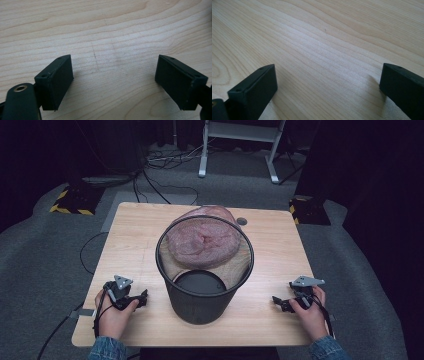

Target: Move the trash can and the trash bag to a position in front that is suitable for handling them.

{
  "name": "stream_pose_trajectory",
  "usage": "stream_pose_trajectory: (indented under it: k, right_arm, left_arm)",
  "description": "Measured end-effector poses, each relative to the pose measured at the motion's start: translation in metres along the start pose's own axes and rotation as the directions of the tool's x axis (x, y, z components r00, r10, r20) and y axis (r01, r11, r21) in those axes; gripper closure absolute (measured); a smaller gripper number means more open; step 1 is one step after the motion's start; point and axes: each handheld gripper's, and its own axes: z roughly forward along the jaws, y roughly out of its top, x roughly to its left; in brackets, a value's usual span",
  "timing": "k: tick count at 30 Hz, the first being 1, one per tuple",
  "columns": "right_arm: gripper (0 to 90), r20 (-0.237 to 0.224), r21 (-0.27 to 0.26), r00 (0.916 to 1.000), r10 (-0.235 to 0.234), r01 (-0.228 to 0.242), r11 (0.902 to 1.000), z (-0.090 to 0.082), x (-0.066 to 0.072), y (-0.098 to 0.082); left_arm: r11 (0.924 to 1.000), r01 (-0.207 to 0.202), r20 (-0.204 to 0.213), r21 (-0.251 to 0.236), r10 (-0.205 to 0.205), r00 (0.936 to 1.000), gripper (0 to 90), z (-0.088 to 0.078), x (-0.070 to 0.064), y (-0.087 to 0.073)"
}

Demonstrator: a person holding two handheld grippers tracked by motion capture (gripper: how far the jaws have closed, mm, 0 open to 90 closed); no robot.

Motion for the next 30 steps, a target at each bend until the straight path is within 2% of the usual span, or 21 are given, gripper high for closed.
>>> stream_pose_trajectory:
  k: [2,4,5,6,7,9,10,11,12,13,15,16,17,21,23,24,25,26,29,30]
  right_arm:
    - [1.4,0.000,0.000,1.0000,0.000,0.000,1.0000,0.000,0.000,0.000]
    - [1.4,0.000,0.000,1.0000,0.000,0.000,1.0000,0.000,0.000,0.000]
    - [1.5,0.000,0.000,1.0000,0.000,0.000,1.0000,0.000,0.000,0.000]
    - [1.4,0.000,0.000,1.0000,-0.001,0.001,1.0000,0.000,0.000,0.000]
    - [1.4,-0.001,0.000,1.0000,-0.001,0.001,1.0000,0.000,0.000,0.000]
    - [1.4,-0.002,0.000,1.0000,-0.002,0.002,1.0000,0.000,0.000,0.000]
    - [1.5,-0.002,0.000,1.0000,-0.002,0.002,1.0000,0.000,0.000,0.000]
    - [1.5,-0.002,0.000,1.0000,-0.002,0.002,1.0000,0.000,0.000,0.000]
    - [1.5,-0.002,-0.001,1.0000,-0.002,0.002,1.0000,-0.001,0.001,-0.001]
    - [1.5,-0.002,-0.001,1.0000,-0.002,0.002,1.0000,-0.001,0.001,-0.001]
    - [1.5,-0.003,0.000,1.0000,-0.003,0.003,1.0000,-0.001,0.001,-0.001]
    - [1.5,-0.003,0.000,1.0000,-0.003,0.003,1.0000,-0.001,0.001,-0.001]
    - [1.4,-0.003,0.000,1.0000,-0.003,0.003,1.0000,-0.001,0.001,-0.001]
    - [1.4,-0.003,0.000,1.0000,-0.003,0.003,1.0000,-0.001,0.001,-0.001]
    - [1.5,-0.003,0.000,1.0000,-0.003,0.003,1.0000,-0.001,0.001,-0.001]
    - [1.4,-0.003,0.000,1.0000,-0.003,0.003,1.0000,-0.001,0.001,-0.001]
    - [1.4,-0.003,0.000,1.0000,-0.003,0.003,1.0000,-0.001,0.001,-0.001]
    - [1.4,-0.003,0.000,1.0000,-0.003,0.003,1.0000,-0.001,0.001,-0.001]
    - [1.4,-0.003,0.000,1.0000,-0.003,0.003,1.0000,-0.001,0.001,-0.001]
    - [1.4,-0.003,0.000,1.0000,-0.003,0.003,1.0000,-0.001,0.001,-0.001]
  left_arm:
    - [1.0000,-0.010,0.001,-0.002,0.010,1.0000,17.1,-0.001,0.000,0.000]
    - [0.9995,0.010,0.027,-0.029,-0.010,0.9996,22.0,-0.003,-0.001,0.000]
    - [0.9995,0.010,0.027,-0.029,-0.010,0.9996,21.8,-0.003,-0.001,0.000]
    - [0.9990,0.016,0.025,-0.042,-0.015,0.9996,21.4,-0.005,-0.002,0.002]
    - [0.9970,0.016,0.025,-0.076,-0.014,0.9996,21.5,-0.010,-0.006,0.007]
    - [0.9958,0.021,0.031,-0.089,-0.019,0.9993,21.5,-0.012,-0.008,0.009]
    - [0.9935,0.025,0.049,-0.111,-0.020,0.9986,21.6,-0.017,-0.013,0.014]
    - [0.9935,0.025,0.049,-0.111,-0.020,0.9986,21.7,-0.017,-0.013,0.014]
    - [0.9908,0.024,0.077,-0.133,-0.013,0.9970,21.9,-0.022,-0.019,0.018]
    - [0.9908,0.024,0.077,-0.133,-0.013,0.9970,22.2,-0.022,-0.019,0.018]
    - [0.9881,-0.002,0.089,-0.154,0.016,0.9959,22.3,-0.028,-0.029,0.022]
    - [0.9881,-0.002,0.089,-0.154,0.016,0.9959,22.5,-0.028,-0.029,0.022]
    - [0.9862,-0.003,0.108,-0.166,0.021,0.9940,22.5,-0.030,-0.035,0.026]
    - [0.9832,-0.011,0.120,-0.182,0.033,0.9922,23.1,-0.030,-0.044,0.031]
    - [0.9835,-0.036,0.142,-0.177,0.062,0.9880,23.2,-0.030,-0.051,0.034]
    - [0.9817,-0.070,0.130,-0.177,0.094,0.9871,27.4,-0.031,-0.059,0.036]
    - [0.9817,-0.070,0.130,-0.177,0.094,0.9871,30.4,-0.031,-0.059,0.036]
    - [0.9790,-0.089,0.114,-0.184,0.111,0.9873,30.9,-0.031,-0.063,0.038]
    - [0.9798,-0.078,0.129,-0.184,0.103,0.9863,30.9,-0.029,-0.066,0.038]
    - [0.9793,-0.087,0.129,-0.183,0.112,0.9853,30.9,-0.028,-0.068,0.039]
